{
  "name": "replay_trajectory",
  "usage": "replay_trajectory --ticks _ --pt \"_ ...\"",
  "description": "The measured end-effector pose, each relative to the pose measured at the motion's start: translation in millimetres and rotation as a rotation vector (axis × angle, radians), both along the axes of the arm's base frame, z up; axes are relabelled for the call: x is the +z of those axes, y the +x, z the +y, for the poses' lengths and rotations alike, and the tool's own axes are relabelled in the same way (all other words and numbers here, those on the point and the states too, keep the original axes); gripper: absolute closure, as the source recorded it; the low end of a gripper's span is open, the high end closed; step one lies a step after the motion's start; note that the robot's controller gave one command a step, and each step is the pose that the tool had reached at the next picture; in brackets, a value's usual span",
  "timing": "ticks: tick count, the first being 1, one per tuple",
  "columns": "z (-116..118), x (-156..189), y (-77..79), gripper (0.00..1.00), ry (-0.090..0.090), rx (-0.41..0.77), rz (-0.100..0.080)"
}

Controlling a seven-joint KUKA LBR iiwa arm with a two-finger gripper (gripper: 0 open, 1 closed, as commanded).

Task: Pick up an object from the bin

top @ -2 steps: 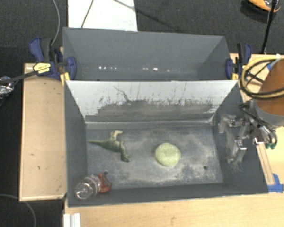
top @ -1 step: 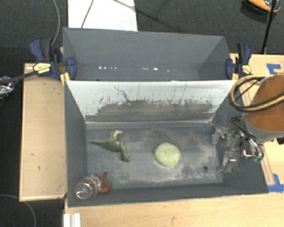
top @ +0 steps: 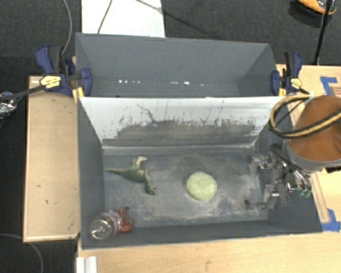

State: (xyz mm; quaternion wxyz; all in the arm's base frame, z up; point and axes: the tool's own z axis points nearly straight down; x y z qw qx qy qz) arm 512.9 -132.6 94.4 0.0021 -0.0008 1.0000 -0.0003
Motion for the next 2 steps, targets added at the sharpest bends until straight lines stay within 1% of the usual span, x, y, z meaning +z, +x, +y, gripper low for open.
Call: replay_trajectory --ticks 1,2 --pt "13.3 -7.4 17.8 0.00 -0.003 0.248 -0.005" --pt "30.5 -15.5 47.7 0.00 -0.001 0.167 -0.005"
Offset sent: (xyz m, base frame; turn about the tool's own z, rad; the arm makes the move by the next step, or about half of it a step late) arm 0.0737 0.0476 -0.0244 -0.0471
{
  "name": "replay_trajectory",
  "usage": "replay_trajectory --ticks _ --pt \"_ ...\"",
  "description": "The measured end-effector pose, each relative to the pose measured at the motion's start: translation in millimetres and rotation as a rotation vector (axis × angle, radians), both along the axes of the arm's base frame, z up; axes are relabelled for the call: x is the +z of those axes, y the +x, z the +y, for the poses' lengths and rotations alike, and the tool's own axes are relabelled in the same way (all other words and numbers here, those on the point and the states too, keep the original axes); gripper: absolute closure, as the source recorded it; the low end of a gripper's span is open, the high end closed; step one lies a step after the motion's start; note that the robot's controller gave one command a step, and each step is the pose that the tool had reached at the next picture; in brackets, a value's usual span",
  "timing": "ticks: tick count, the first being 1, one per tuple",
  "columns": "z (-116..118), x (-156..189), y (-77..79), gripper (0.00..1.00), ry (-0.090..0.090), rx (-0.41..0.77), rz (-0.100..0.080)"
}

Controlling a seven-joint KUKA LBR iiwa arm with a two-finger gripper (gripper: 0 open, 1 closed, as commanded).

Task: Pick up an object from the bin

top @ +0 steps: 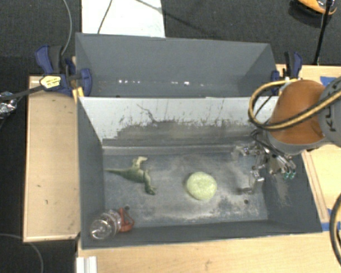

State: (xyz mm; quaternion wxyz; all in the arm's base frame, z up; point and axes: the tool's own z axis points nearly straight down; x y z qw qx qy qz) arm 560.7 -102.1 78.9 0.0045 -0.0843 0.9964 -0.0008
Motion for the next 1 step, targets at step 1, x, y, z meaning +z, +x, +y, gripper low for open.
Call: replay_trajectory --ticks 1 --pt "7.8 12.4 17.6 0.00 0.002 -0.107 0.000"
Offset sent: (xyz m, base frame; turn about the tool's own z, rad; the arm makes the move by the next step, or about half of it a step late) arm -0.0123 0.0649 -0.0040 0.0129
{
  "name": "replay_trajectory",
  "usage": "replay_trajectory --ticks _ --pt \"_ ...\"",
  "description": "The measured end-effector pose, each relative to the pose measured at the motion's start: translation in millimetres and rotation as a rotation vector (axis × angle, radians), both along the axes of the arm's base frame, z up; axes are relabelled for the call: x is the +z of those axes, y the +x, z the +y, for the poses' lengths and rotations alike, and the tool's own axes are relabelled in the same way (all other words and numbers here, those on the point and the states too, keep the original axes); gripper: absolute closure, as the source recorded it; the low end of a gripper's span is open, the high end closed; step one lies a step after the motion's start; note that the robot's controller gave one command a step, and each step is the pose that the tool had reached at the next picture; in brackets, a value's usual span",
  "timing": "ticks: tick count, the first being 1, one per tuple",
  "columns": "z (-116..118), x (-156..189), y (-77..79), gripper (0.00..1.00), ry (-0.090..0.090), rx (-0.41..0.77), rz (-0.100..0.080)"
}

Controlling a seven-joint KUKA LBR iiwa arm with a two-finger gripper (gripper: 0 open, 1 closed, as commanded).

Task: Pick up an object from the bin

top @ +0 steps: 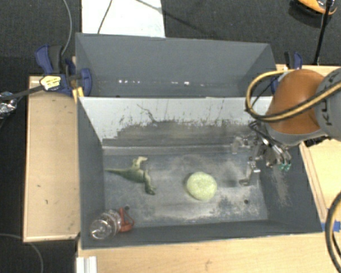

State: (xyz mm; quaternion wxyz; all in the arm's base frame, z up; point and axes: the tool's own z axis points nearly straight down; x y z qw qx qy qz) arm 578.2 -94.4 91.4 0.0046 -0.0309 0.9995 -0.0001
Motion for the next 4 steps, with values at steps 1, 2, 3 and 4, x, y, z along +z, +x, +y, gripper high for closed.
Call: replay_trajectory --ticks 1,2,3,4 --pt "1.5 4.5 2.3 0.00 -0.003 0.024 -0.005" --pt "23.3 19.0 -7.8 0.00 0.005 0.056 0.004" --pt "28.0 9.0 -37.7 0.00 -0.006 0.022 -0.012" --pt "65.5 -14.1 -48.0 0.00 0.004 0.023 0.003"
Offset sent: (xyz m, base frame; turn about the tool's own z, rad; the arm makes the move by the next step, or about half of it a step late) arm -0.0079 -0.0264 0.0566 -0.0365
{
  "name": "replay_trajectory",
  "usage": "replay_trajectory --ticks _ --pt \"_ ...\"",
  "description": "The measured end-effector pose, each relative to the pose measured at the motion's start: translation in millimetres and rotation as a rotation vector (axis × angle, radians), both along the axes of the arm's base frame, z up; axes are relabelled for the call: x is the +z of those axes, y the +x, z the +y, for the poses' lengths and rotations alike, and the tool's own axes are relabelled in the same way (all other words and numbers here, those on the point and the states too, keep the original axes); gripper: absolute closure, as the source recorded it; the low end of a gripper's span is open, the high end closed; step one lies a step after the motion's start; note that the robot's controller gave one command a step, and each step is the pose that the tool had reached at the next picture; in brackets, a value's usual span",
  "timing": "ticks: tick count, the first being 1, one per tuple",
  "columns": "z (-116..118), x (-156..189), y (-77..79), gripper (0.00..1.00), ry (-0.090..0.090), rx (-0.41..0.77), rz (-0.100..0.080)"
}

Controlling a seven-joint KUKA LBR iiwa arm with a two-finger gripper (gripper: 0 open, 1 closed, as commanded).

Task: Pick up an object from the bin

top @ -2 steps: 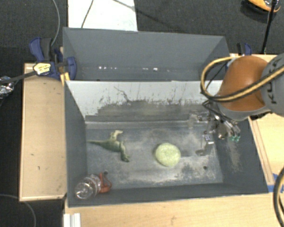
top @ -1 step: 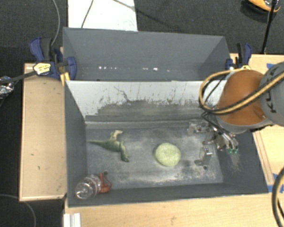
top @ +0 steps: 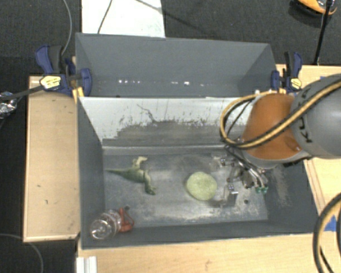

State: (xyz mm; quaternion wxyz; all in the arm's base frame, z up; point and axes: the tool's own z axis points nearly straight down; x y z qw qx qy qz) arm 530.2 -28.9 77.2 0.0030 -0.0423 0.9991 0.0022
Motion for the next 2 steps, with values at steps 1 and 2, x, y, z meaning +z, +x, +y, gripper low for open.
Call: replay_trajectory --ticks 1,2 --pt "26.2 -6.1 11.3 0.00 -0.005 0.021 -0.012" --pt "50.5 -6.8 19.7 1.00 -0.001 0.154 -0.005"
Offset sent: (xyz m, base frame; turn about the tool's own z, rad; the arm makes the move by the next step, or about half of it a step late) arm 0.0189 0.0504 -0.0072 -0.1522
